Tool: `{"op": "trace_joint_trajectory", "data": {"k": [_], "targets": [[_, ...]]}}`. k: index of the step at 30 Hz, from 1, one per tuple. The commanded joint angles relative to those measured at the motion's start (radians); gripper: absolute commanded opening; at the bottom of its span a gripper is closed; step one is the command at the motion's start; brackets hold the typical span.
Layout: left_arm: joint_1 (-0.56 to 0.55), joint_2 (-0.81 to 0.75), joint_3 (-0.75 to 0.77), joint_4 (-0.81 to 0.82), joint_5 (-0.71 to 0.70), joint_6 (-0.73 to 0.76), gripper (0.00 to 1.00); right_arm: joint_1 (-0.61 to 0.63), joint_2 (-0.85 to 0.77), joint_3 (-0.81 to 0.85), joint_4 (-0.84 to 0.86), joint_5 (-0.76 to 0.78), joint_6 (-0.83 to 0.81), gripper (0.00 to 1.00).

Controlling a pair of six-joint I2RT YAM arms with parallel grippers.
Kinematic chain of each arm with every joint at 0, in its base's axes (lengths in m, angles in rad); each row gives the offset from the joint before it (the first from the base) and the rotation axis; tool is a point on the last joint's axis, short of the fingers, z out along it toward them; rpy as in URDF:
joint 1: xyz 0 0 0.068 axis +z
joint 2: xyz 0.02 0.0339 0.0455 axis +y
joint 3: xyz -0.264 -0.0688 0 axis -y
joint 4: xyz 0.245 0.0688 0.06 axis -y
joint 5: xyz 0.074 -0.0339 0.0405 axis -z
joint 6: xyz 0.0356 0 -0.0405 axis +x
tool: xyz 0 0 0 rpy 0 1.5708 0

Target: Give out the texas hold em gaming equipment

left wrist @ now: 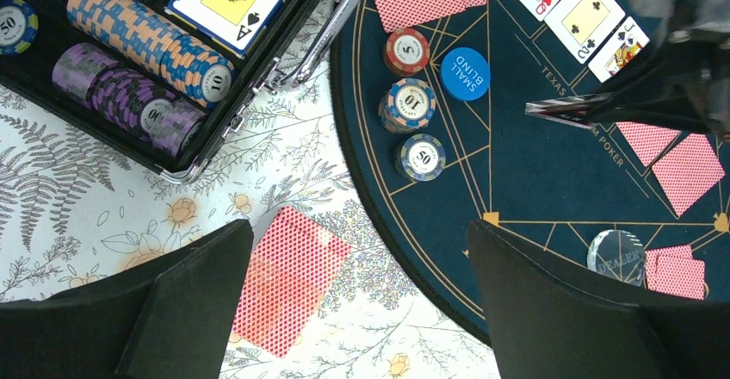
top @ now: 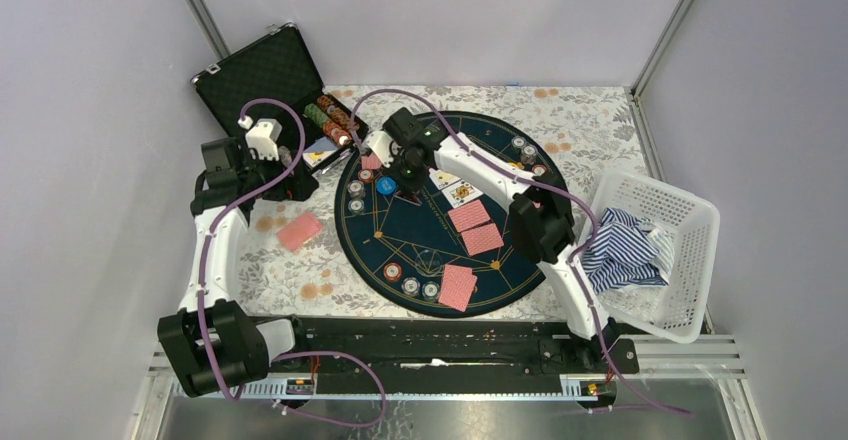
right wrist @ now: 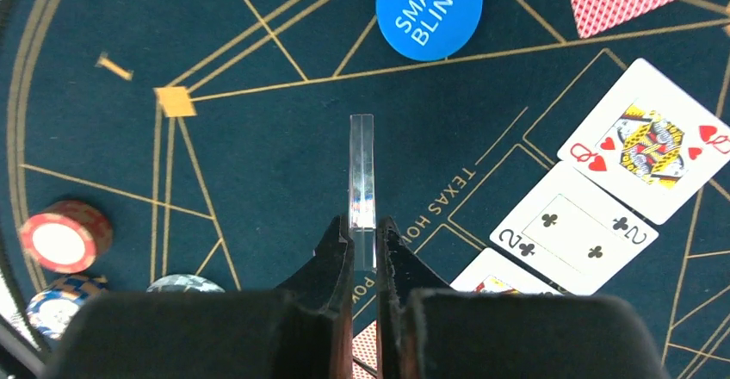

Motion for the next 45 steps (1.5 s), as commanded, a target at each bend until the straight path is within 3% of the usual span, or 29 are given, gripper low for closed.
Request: {"op": "trace_joint_trajectory", "data": {"k": [1, 8, 16, 26, 30, 33, 38, 45], "targets": [[0.005, -0.020, 0.006, 0.049, 0.016, -0.009, 0.99, -0.002, 0.053, 0.068, -0.018, 0.048, 0.040, 0.00], [0.005, -0.022, 0.004, 0.048, 0.053, -0.004, 0.99, 0.005, 0.061, 0.017, 0.041, 0.072, 0.043, 0.02], [0.005, -0.025, 0.007, 0.042, 0.073, 0.004, 0.99, 0.005, 0.067, -0.009, 0.057, 0.066, 0.043, 0.24], [0.006, -0.026, 0.009, 0.039, 0.077, 0.007, 0.99, 0.005, 0.073, -0.010, 0.050, 0.056, 0.037, 0.29], [0.004, -0.024, 0.009, 0.039, 0.078, 0.010, 0.99, 0.005, 0.066, -0.009, 0.042, 0.046, 0.036, 0.45], [0.006, -0.020, 0.010, 0.039, 0.083, 0.009, 0.99, 0.005, 0.051, -0.009, 0.036, 0.034, 0.036, 0.70], [0.005, -0.017, 0.014, 0.025, 0.087, 0.023, 0.99, 0.004, -0.003, 0.003, 0.045, 0.031, 0.047, 0.98], [0.004, 0.025, 0.120, -0.099, 0.104, 0.125, 0.99, -0.046, -0.082, 0.112, 0.024, -0.001, 0.072, 1.00]]}}
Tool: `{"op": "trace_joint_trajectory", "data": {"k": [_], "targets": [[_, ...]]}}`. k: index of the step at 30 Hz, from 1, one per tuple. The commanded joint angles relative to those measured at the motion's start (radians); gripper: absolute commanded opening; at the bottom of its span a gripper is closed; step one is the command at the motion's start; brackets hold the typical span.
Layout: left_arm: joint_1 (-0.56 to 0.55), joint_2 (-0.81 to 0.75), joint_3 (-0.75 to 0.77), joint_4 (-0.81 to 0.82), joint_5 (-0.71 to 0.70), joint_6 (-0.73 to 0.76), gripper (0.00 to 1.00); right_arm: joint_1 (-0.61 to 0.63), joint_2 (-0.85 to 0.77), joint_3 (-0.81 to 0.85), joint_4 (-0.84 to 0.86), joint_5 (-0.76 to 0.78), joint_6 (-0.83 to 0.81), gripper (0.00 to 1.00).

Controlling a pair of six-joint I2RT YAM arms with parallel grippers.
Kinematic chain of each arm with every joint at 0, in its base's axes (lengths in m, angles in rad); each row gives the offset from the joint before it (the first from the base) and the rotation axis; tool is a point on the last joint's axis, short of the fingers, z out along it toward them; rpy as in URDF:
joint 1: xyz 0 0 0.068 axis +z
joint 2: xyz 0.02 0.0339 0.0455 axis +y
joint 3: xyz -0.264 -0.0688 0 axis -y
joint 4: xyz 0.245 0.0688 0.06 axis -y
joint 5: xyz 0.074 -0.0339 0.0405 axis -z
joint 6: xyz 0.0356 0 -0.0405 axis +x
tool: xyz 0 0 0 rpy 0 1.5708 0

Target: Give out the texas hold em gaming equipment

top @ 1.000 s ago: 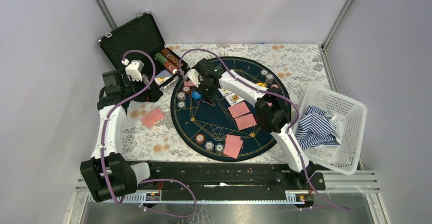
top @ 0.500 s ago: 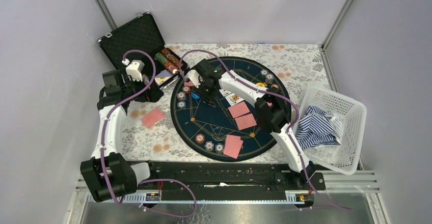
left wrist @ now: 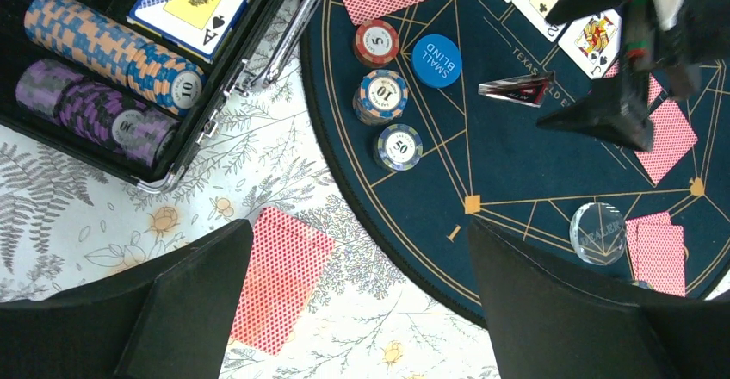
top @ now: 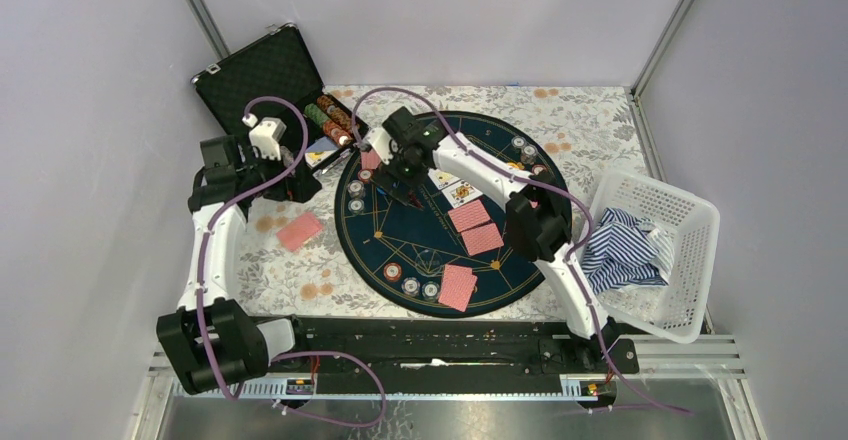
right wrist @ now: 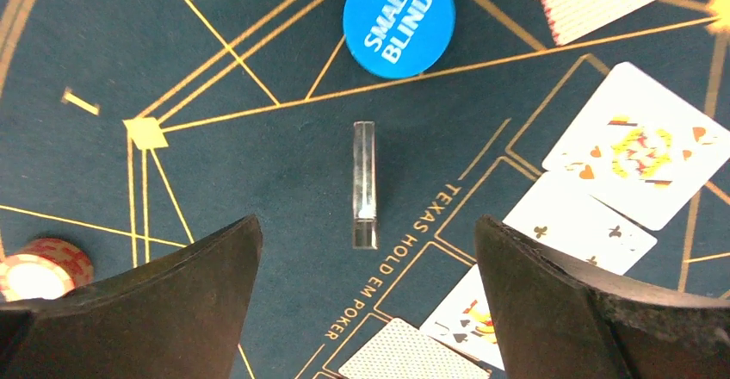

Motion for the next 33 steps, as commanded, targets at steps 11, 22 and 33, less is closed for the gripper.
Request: {"op": "trace_joint_trajectory", "data": {"k": [11, 22, 33], "targets": [[-0.041, 0.251, 0.463, -0.331, -0.052, 0.192, 0.99, -0.355, -0.455, -0.023, 0.058, -0.287, 0.147, 0.99], [-0.283, 0.296, 0.464, -0.215, -0.315, 0.014, 0.99, -0.759, -0.751, -0.500, 0.169, -0.509, 0.201, 1.00], [-0.292, 0.192, 0.229, -0.092, -0.380, -0.066, 0.99, -0.935, -0.921, -0.899, 0.336, -0.572, 0.269, 1.00]]}}
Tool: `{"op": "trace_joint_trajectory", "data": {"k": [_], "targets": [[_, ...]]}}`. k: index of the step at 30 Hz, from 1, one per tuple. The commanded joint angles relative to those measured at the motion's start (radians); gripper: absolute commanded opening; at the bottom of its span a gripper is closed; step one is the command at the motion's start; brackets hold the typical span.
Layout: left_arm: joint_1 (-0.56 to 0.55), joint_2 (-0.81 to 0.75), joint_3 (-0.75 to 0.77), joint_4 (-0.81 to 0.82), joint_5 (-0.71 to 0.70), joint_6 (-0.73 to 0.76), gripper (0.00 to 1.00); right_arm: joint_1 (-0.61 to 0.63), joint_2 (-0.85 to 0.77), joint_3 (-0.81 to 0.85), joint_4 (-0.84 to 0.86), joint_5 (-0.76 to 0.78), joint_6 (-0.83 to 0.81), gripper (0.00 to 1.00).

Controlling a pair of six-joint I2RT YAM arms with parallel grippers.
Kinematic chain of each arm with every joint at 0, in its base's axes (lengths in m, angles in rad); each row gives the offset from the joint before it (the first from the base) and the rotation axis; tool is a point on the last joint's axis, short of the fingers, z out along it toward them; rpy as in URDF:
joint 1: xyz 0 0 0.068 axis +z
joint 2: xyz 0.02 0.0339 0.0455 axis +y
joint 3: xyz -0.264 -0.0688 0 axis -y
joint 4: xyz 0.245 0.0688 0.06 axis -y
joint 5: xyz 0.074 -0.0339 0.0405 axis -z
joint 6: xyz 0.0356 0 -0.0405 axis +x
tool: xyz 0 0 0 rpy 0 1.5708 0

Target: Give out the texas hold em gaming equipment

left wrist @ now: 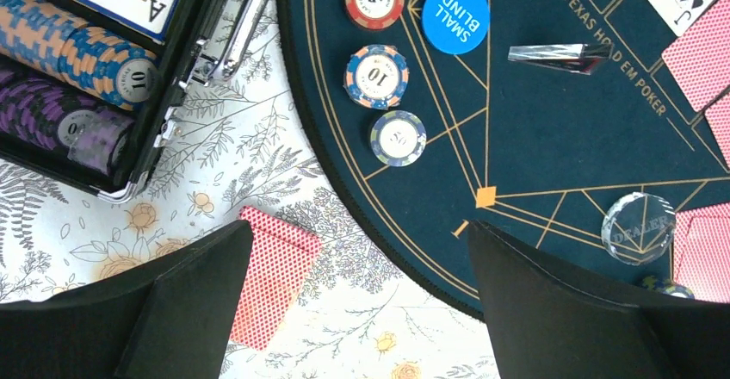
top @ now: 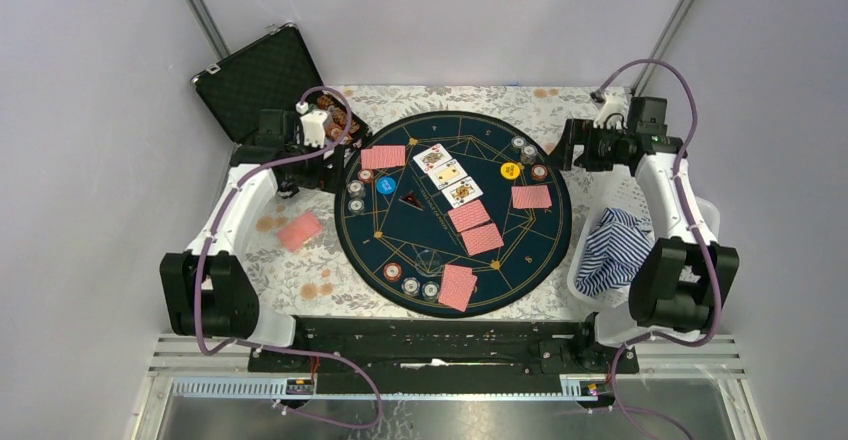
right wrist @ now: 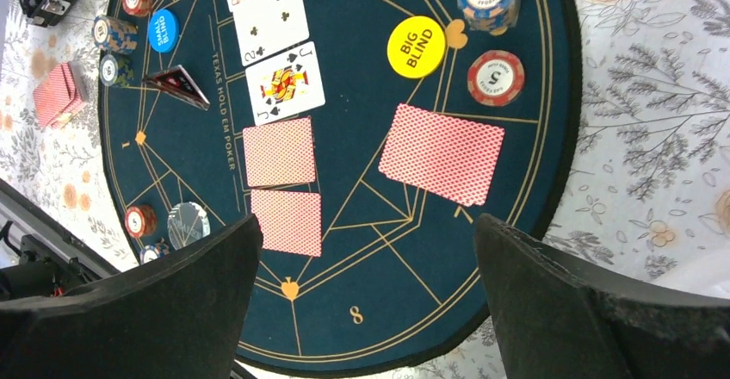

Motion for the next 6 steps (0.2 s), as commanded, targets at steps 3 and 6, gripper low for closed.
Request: {"op": "trace_joint_trajectory", "data": {"k": [3, 6], "targets": [[0.004, -0.064, -0.003, 0.084, -0.057, -0.041, 0.99, 0.000, -0.089, -0.078, 0.117, -0.040, 0.039, 1.00], [0.004, -0.060, 0.001, 0.087, -0.054, -0.046, 0.99, -0.001, -0.099, -0.076, 0.121, -0.035, 0.044, 1.00]]}}
